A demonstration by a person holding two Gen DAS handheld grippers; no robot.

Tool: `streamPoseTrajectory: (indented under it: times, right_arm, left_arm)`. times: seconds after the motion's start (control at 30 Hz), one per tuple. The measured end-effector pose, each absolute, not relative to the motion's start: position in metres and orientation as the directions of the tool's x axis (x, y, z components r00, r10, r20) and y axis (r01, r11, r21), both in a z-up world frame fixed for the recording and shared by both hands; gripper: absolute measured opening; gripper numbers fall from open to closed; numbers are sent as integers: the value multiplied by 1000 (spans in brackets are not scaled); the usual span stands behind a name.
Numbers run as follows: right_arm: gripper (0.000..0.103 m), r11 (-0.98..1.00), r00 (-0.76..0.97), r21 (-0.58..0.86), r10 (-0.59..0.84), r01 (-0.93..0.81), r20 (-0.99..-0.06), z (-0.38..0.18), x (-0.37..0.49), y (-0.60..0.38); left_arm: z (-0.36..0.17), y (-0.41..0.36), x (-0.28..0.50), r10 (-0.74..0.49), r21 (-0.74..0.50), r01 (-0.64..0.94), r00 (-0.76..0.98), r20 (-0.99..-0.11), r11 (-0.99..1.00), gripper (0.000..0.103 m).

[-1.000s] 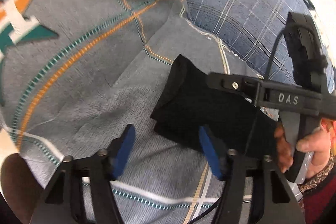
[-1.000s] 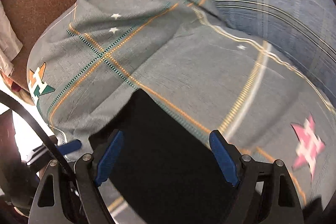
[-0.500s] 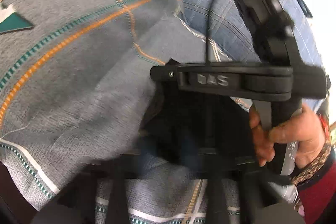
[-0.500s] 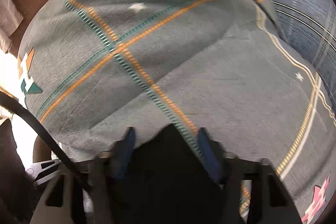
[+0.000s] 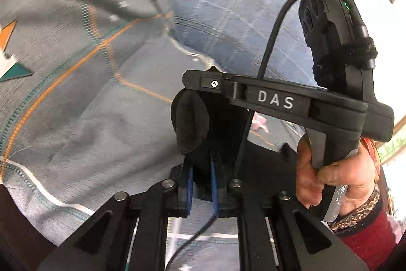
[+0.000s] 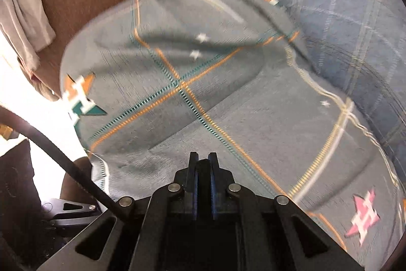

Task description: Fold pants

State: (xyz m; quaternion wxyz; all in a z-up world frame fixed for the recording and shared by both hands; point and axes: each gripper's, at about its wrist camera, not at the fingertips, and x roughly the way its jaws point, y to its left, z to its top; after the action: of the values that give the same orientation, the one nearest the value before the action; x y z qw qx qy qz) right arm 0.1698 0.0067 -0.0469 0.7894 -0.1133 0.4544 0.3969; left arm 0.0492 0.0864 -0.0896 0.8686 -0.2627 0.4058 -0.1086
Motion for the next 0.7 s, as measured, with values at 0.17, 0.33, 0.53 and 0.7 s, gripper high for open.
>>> streamPoseTrajectory:
  times: [0.17,0.33,0.53,0.7]
  right_arm:
    - [7,717,340,218,546,-662,-765,-32,163,-56]
    - [7,779,409,279,554,-561,-725,-27,148,-136]
    - [7,845,466,354,520,-400,-716,-58,138,-229]
    - [12,902,483,353,432,-249,-762,-95,128,-285]
  left_arm:
    - [-71,42,54,-446,-524,68,626,-640,849,11]
    - [-66,-24,60,-488,-476,184,572,-660,860,11]
    - [-87,-97,65,-483,-391,283,499,-720,876,12]
    - [-106,-123,59,-492,-363,356,406,-770,861,14]
